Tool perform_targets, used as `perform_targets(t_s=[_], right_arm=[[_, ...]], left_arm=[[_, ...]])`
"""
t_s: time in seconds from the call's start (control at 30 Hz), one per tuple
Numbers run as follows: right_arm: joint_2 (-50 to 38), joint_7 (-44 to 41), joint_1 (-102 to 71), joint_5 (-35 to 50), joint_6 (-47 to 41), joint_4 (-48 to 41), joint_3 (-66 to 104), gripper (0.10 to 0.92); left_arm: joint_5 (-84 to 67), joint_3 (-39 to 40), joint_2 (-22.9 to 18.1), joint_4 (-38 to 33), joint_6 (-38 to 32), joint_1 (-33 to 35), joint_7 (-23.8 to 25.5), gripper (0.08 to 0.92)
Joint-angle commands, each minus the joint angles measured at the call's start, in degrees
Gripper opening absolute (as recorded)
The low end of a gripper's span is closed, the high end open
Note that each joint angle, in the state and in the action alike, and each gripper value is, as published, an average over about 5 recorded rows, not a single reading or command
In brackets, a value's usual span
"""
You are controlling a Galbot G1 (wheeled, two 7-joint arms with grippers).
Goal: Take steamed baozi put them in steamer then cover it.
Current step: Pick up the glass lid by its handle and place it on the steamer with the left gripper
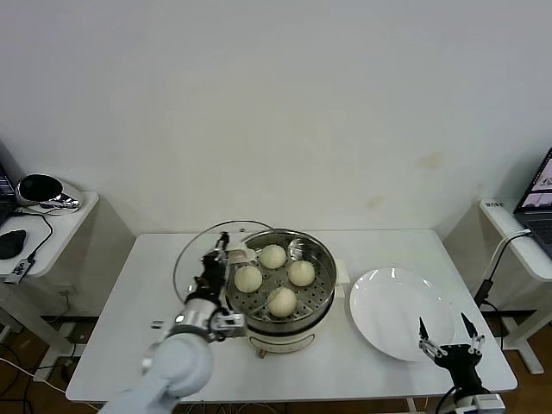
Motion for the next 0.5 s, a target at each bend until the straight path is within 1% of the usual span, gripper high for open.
perform_targets(t_s=[0.03,0.17,0.5], right_arm=[[0.2,0.1,0.3,-1.6,0.3,-1.1,-0.4,0.823],[0.2,0.1,0.4,-1.7,0.4,-1.5,-0.5,0.823],[0.1,0.3,0.2,-1.7,1.0,-1.9,-0.5,0.823]], left_arm=[[10.6,10.3,-11.2,7.2,4.2,-8.7,6.1,0.140],[11.0,10.9,-12.0,8.5,4.0,-9.3,6.2,0.140],[12.0,11.6,-12.5,10.6,3.2,-9.0,6.1,0.140]])
